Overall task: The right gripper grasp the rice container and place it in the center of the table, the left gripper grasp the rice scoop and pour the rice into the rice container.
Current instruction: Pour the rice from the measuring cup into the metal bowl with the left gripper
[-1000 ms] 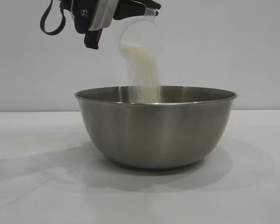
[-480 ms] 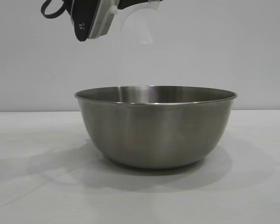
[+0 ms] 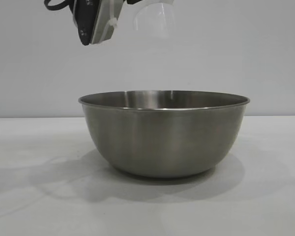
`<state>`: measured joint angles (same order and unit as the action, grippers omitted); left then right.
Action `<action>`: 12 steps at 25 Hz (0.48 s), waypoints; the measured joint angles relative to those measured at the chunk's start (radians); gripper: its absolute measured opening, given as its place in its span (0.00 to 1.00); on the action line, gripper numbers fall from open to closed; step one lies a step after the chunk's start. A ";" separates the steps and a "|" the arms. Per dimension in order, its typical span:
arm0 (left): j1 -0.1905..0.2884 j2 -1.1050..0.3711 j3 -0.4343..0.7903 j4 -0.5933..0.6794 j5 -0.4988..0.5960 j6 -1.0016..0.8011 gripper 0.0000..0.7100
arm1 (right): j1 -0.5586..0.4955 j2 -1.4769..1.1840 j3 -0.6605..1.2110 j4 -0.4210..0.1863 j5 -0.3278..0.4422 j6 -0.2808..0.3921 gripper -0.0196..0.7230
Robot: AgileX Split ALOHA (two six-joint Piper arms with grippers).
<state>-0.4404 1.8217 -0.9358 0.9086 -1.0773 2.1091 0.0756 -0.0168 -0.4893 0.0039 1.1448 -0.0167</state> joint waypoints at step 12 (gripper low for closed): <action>0.000 0.000 0.000 0.018 -0.007 0.000 0.00 | 0.000 0.000 0.000 0.000 0.000 0.000 0.75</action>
<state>-0.4404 1.8217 -0.9358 0.9269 -1.0843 2.1091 0.0756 -0.0168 -0.4893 0.0039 1.1448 -0.0167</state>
